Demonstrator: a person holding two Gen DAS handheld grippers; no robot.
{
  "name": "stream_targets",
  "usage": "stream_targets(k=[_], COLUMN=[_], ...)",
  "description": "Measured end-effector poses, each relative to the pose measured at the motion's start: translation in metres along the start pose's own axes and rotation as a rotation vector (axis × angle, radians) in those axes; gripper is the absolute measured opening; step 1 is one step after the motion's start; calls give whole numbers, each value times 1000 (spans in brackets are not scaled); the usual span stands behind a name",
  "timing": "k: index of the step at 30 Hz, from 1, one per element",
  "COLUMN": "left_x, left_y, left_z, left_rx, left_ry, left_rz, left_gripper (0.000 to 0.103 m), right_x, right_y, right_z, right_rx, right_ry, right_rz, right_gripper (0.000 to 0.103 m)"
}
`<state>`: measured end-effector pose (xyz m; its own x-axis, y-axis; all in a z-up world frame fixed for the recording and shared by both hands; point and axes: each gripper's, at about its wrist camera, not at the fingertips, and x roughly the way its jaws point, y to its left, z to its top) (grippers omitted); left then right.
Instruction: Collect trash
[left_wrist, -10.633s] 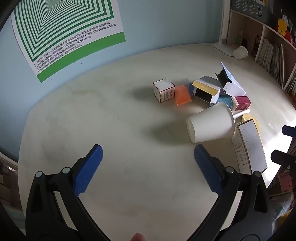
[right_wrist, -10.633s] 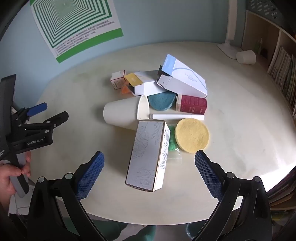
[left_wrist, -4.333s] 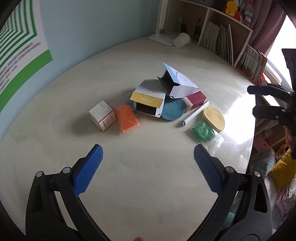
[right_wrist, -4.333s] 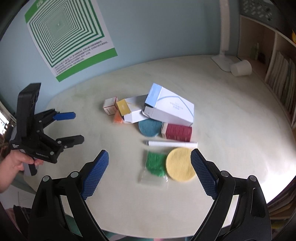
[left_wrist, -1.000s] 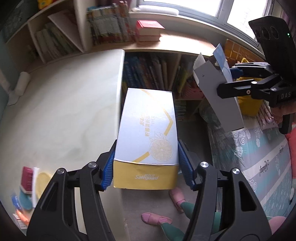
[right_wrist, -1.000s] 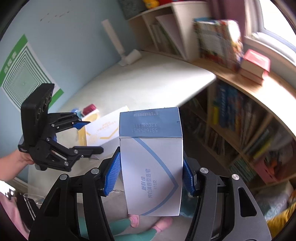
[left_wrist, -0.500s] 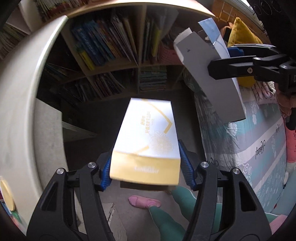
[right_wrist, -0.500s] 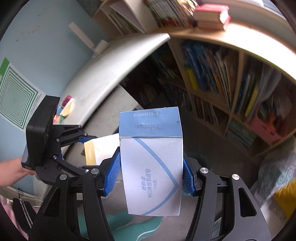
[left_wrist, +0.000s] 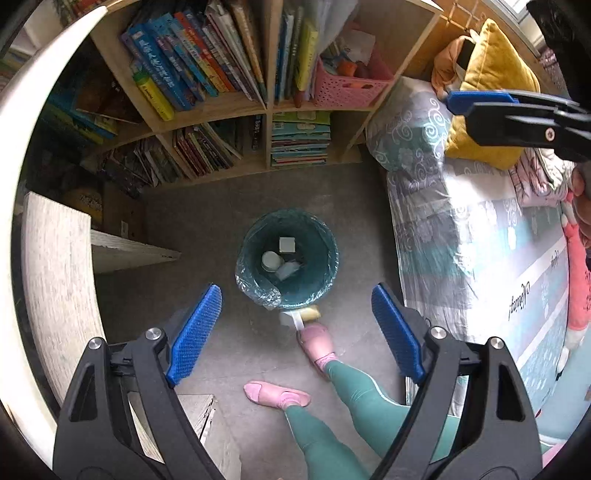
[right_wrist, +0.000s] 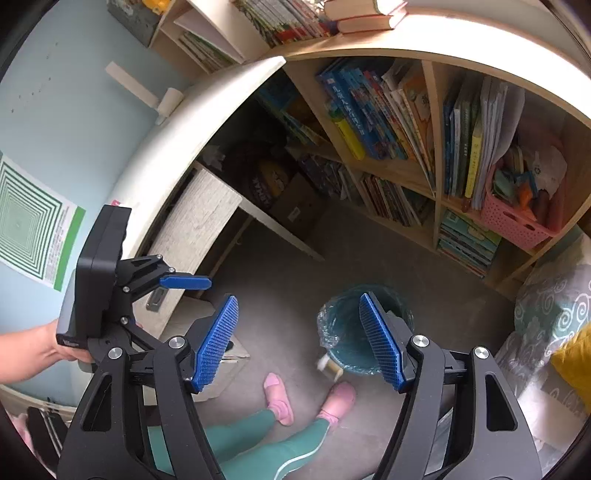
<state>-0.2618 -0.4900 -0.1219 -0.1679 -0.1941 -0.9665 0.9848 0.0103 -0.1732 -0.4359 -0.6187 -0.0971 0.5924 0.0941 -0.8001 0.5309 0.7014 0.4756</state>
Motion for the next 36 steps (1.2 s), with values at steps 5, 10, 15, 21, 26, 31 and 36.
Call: stream_targets(k=[5, 10, 15, 21, 26, 31, 36], left_x=[-3, -3, -8, -16, 1, 52, 126], left_y=[7, 15, 26, 38, 39, 43, 52], left_z=[-11, -33, -49, -59, -75, -115, -158], left_rx=[-33, -36, -69, -119, -116, -88, -97], left_ry=[7, 23, 19, -45, -54, -59, -27], left_rz=[9, 30, 31, 60, 73, 88, 97], left_gripper=[82, 82, 82, 87, 89, 94, 94], right_x=[6, 13, 19, 21, 28, 64, 145], right_y=[-6, -1, 8, 22, 32, 34, 23], right_z=[-3, -3, -2, -17, -64, -134, -215], right_rx=[24, 26, 21, 20, 71, 152, 238], right_ry=[11, 17, 21, 10, 6, 0, 29], right_rz=[11, 28, 33, 21, -25, -79, -122], right_gripper=[69, 69, 69, 70, 73, 75, 75])
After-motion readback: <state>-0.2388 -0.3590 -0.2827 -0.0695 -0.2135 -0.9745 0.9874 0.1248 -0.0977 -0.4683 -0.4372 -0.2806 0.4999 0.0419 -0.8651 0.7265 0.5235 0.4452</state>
